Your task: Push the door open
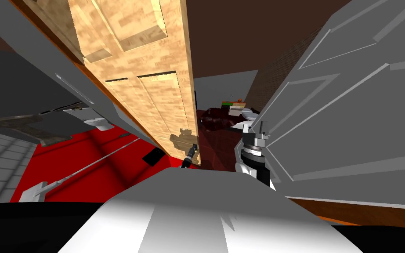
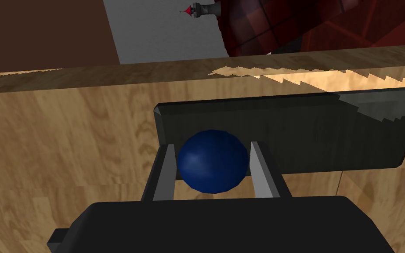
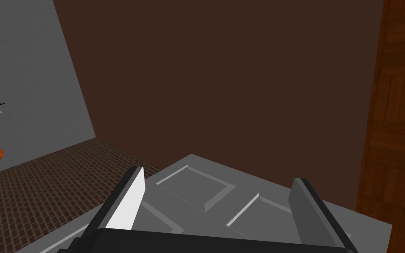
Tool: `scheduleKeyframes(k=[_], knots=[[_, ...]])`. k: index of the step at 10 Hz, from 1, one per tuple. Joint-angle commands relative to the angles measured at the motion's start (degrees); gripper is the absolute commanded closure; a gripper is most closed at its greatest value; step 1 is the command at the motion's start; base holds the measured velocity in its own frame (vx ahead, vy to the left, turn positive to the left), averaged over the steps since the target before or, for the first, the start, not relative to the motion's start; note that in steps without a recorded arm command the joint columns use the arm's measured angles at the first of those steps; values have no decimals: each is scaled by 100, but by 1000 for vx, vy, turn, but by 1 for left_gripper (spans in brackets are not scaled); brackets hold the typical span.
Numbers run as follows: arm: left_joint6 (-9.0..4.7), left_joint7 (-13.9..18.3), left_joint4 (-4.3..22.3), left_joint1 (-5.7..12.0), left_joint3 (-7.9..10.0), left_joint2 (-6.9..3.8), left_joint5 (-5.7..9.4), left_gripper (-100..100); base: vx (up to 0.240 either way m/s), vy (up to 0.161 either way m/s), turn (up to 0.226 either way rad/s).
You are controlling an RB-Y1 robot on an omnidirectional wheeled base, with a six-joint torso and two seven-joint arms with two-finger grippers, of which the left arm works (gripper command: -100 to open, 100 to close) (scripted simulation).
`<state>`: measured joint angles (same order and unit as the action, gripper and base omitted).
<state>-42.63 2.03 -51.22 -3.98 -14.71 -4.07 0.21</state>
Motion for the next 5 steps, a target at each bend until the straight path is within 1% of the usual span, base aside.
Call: scheduleKeyframes(k=[1, 2, 3, 4, 5], knots=[[-25, -38, -21, 26, 176, -79, 66, 100, 199, -95, 44], [-22, -60, -1, 45, 252, -87, 95, 100, 183, -114, 41], [-21, -71, 9, 54, 290, -91, 109, 100, 161, -89, 67], [-19, -94, 30, 74, 369, -96, 140, 100, 151, -88, 61], [-18, -106, 41, 84, 410, -98, 156, 100, 141, -61, 56]])
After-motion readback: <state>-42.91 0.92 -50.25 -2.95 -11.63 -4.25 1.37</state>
